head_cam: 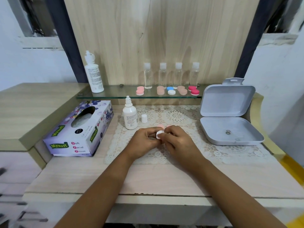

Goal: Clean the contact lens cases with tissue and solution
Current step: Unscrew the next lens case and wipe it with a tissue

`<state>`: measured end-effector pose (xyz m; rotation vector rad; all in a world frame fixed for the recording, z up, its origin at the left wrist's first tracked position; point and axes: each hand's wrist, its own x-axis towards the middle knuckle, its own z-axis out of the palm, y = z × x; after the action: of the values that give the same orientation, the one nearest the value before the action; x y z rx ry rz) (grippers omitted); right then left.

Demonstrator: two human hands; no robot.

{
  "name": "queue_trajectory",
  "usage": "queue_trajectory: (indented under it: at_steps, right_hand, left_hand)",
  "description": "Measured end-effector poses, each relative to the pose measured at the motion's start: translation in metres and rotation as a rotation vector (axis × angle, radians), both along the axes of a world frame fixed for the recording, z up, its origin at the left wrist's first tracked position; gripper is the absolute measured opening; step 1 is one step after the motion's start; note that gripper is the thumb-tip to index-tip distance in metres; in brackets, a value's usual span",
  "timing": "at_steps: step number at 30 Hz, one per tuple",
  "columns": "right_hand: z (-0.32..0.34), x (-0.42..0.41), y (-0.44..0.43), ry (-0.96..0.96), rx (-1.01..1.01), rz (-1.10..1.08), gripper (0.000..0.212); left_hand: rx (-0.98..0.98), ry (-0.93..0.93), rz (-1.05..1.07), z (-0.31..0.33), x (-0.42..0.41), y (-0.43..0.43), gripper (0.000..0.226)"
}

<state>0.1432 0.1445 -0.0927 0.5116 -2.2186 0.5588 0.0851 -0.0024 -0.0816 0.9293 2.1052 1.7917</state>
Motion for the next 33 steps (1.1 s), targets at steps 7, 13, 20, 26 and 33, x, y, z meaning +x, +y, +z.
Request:
queue_trajectory:
  at_steps: [7, 13, 20, 26, 33]
  right_hand:
    - [0.006, 0.001, -0.002, 0.005, 0.030, -0.026, 0.019]
    - [0.006, 0.001, 0.001, 0.002, 0.022, -0.047, 0.024]
    - [-0.002, 0.002, 0.008, -0.007, -0.022, -0.057, 0.017]
    - [0.000, -0.004, 0.018, 0.010, -0.049, -0.193, 0.019]
    - [-0.004, 0.001, 0.014, -0.049, -0.030, -0.091, 0.026]
  left_hand:
    - [-0.021, 0.018, 0.021, 0.000, 0.002, 0.001, 0.033]
    - [-0.002, 0.004, 0.026, 0.001, 0.002, 0.001, 0.028]
    - [0.056, -0.061, 0.067, -0.002, -0.001, 0.000, 0.033]
    - [0.070, -0.073, 0.083, 0.000, 0.001, 0.000, 0.037]
    - [0.096, -0.077, 0.079, 0.004, 0.003, 0.000, 0.036]
